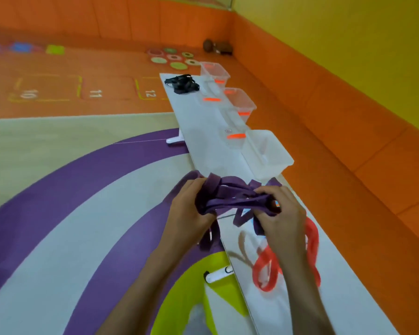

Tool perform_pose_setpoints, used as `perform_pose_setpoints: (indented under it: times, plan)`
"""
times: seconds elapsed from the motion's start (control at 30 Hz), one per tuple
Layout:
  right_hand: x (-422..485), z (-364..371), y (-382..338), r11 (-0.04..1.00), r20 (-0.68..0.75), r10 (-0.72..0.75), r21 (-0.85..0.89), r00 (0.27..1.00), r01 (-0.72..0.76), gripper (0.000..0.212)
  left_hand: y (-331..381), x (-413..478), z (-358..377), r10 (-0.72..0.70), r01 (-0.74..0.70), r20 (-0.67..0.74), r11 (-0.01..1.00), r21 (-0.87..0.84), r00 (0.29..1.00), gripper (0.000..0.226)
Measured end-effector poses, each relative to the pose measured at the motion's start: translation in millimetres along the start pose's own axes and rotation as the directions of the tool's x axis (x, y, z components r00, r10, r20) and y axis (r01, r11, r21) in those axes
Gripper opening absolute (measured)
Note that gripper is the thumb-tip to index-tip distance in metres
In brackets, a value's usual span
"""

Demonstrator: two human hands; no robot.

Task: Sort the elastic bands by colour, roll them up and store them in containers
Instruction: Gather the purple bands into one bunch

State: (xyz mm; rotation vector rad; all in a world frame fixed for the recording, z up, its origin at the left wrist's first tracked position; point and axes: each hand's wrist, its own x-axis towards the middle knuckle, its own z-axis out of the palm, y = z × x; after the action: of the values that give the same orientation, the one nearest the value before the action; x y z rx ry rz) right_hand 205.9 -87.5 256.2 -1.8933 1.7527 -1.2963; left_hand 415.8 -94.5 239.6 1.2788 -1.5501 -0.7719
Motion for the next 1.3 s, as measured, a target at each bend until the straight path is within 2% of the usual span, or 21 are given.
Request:
perform_pose_setpoints:
  times: [0.1, 0.33, 0.57, 0.77, 0.93, 1.03, 1.3]
  plan:
    - [35, 45, -3, 0.999, 0.036, -0.045, 0.018, 0.998, 0.044, 0.054, -23, 27, -24, -0.030, 0.031, -0.040, 0.999, 0.036, 0.999, 0.038]
    - [134, 150, 4, 0.993, 0.121, -0.065, 0.110, 0.991, 0.052, 0.050, -80, 126, -62, -0.150, 0.161, -0.120, 0.983, 0.086, 0.981, 0.051]
    - [248, 215, 8, 0.981, 0.149, -0.084, 0.186, 0.985, 0.055, 0.045, -108, 256, -86, -0.105, 0.129, -0.143, 0.977, 0.167, 0.984, 0.049]
    - [340, 261, 15, 0.981, 0.147, -0.055, 0.194, 0.988, 0.026, 0.045, -139, 358, -94, -0.132, 0.148, -0.131, 0.981, 0.123, 0.983, 0.056]
    - [418, 310, 29, 0.985, 0.096, -0.035, 0.169, 0.995, 0.019, 0.051, -180, 454, -99, -0.073, 0.078, -0.055, 0.993, 0.087, 0.996, 0.051]
    - [467, 344, 40, 0.995, 0.061, -0.031, 0.097, 0.998, 0.025, 0.051, -211, 517, -102, -0.058, 0.058, -0.010, 0.996, 0.068, 0.998, 0.051]
    - [572, 404, 55, 0.995, -0.035, 0.092, 0.037, 0.995, -0.091, 0.057, -261, 665, -105, -0.025, 0.029, 0.169, 0.999, -0.021, 0.985, 0.053]
